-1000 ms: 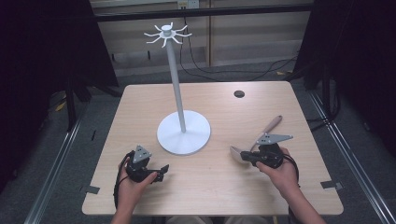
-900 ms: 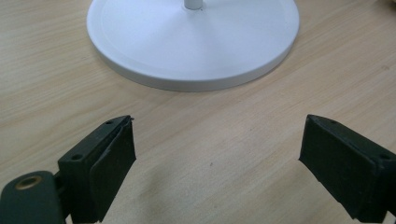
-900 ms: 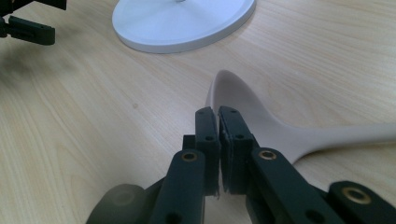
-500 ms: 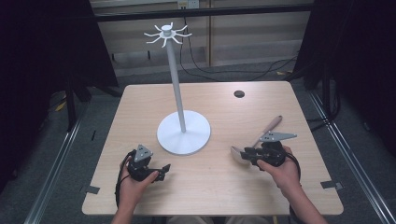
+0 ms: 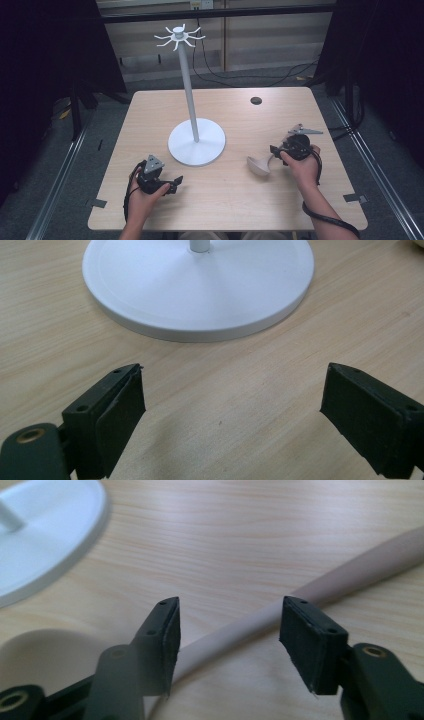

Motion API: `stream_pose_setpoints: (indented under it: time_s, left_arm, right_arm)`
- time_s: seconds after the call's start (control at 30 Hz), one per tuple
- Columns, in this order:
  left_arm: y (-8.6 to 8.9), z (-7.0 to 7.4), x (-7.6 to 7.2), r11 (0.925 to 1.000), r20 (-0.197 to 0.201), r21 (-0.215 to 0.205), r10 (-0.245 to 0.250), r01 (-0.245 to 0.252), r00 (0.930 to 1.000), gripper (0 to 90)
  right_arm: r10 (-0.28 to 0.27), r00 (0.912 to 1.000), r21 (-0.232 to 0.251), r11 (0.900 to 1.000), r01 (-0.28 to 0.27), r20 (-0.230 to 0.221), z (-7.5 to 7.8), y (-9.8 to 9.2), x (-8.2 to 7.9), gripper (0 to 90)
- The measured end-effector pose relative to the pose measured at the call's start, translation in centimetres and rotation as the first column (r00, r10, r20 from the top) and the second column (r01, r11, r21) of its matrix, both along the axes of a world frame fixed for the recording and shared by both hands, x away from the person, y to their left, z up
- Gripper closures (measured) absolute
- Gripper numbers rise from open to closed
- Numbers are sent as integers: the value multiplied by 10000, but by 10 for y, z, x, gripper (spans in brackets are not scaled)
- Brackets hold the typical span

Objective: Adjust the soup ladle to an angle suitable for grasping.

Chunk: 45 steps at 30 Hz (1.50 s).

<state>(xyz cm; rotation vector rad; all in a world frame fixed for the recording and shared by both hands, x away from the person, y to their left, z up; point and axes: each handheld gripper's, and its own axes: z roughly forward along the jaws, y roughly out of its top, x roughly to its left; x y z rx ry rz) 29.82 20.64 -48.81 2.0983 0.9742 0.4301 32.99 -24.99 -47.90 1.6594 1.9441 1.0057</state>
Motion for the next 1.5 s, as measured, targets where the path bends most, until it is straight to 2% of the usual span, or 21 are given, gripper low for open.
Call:
stream_pose_setpoints:
  time_s: [0.1, 0.13, 0.17, 0.3, 0.33, 0.43, 0.47, 0.5, 0.57, 0.7, 0.77, 0.93, 1.0, 1.07, 1.17, 1.23, 1.33, 1.4, 1.43, 1.5]
  left_arm:
    - [0, 0, 0, 10000, -5, 19, -16, 16, 10000, 102]
    - [0, 0, 0, 10000, -5, 19, -16, 16, 10000, 102]
    - [0, 0, 0, 10000, -4, 43, -39, 39, 10000, 102]
    - [1, -1, 0, 10000, 32, 26, -28, 28, 10000, 103]
    - [1, -1, 0, 10000, 43, 29, 42, -42, 10000, 103]
    - [3, -1, 0, 10000, 6, 39, -35, 35, 10000, 103]
    - [4, -1, 0, 10000, 9, -28, 50, -50, 10000, 103]
    - [4, -1, 0, 10000, 9, -28, 50, -50, 10000, 104]
    - [4, 0, 0, 10000, 24, 38, 75, -75, 10000, 104]
    - [4, -1, 0, 10000, 15, 3, 23, -23, 10000, 104]
    - [3, -1, 0, 10000, -3, 25, -1, 1, 10000, 104]
    - [2, -1, 0, 10000, 23, 53, -11, 11, 10000, 105]
    - [2, -1, 0, 10000, 31, 31, 23, -23, 10000, 105]
    - [2, 0, 0, 10000, 57, 76, -7, 6, 10000, 105]
    - [2, -1, 0, 10000, 31, 97, -5, 5, 10000, 105]
    - [3, 0, 0, 10000, 36, 87, -24, 23, 10000, 105]
    - [4, 0, 0, 10000, 24, 44, 1, -1, 10000, 105]
    - [4, 0, 0, 10000, 36, -22, 46, -46, 10000, 105]
    - [4, 0, 0, 10000, 56, 17, 51, -51, 10000, 105]
    - [5, 0, 1, 10000, 69, 13, 71, -71, 10000, 105]
  right_arm:
    - [-694, 9973, -265, 9973, 687, -252, -11, 2, 9, 331]
    - [-694, 9973, -265, 9973, 687, -252, -11, 2, 9, 331]
    - [-1115, 9932, -256, 9935, 1107, -328, -16, 4, 14, 303]
    - [-1340, 9900, -462, 9902, 1320, -440, -22, 10, 21, 260]
    - [-1535, 9875, -700, 9861, 1508, -345, -24, 13, 23, 249]
    - [-1549, 9877, -919, 9841, 1522, -231, -25, 16, 26, 246]
    - [-1540, 9875, -1383, 9793, 1478, -347, -25, 19, 27, 260]
    - [-1572, 9868, -1599, 9758, 1491, -390, -26, 20, 28, 268]
    - [-1763, 9834, -1592, 9729, 1674, -438, -28, 18, 27, 271]
    - [-1761, 9833, -1617, 9727, 1665, -469, -28, 18, 28, 278]
    - [-1599, 9851, -1595, 9760, 1482, -632, -26, 16, 29, 310]
    - [-1069, 9889, -928, 9909, 974, -1034, -20, 17, 27, 462]
    - [-543, 9922, -727, 9963, 463, -1119, -19, 21, 26, 531]
    - [-72, 9919, -613, 9981, -6, -1269, -18, 28, 26, 592]
    - [336, 9871, -514, 9978, -421, -1568, -15, 36, 28, 642]
    - [470, 9828, -633, 9962, -592, -1786, -13, 40, 30, 655]
    - [458, 9782, -835, 9945, -638, -2023, -11, 44, 33, 663]
    - [446, 9751, -730, 9954, -618, -2171, -10, 44, 35, 676]
    - [420, 9716, -473, 9974, -545, -2330, -10, 43, 36, 684]
    - [541, 9705, -279, 9977, -623, -2349, -9, 42, 36, 693]
